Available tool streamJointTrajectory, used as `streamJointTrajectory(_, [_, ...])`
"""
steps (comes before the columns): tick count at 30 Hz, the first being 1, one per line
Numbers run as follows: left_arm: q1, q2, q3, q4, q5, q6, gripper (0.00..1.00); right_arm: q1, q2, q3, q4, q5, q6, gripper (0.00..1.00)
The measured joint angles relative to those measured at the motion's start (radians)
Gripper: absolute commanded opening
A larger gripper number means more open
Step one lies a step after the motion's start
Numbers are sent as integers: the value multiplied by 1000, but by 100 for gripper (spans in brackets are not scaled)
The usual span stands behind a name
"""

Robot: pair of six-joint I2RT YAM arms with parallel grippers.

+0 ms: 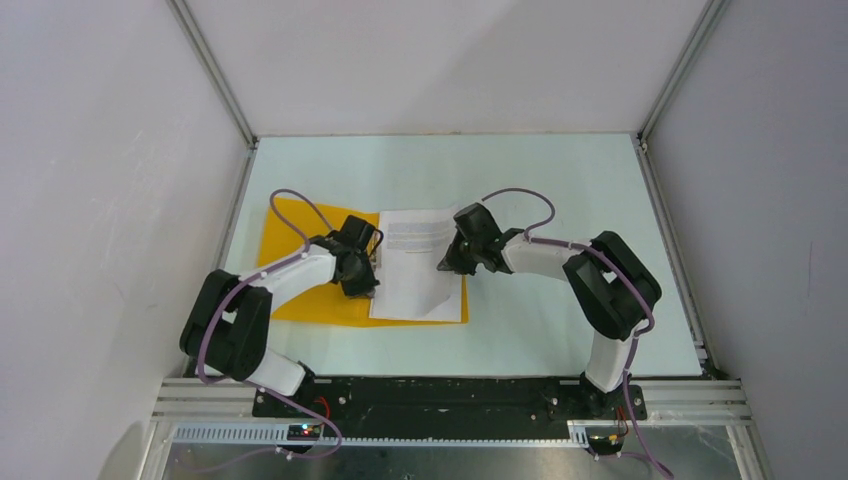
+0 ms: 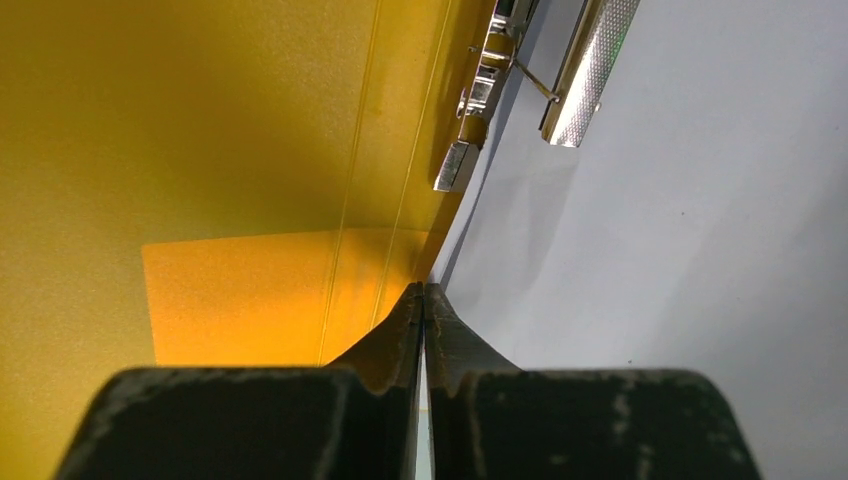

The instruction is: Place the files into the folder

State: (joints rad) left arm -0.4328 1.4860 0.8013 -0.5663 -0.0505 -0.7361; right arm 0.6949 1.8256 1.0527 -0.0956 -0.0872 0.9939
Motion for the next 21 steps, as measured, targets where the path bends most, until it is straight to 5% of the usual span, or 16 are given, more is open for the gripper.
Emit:
streamJointTrajectory(6, [-6,0,-5,2,1,-8,8,14,5,6,3,0,1,0])
streamJointTrajectory(14, [-6,-60,-5,-7,-11,-8,31,17,16,6,-6,7,0,0])
streamJointTrajectory(21, [-5,-121,-5,-31,-75,-9,23,27,16,6,-11,20,0,0])
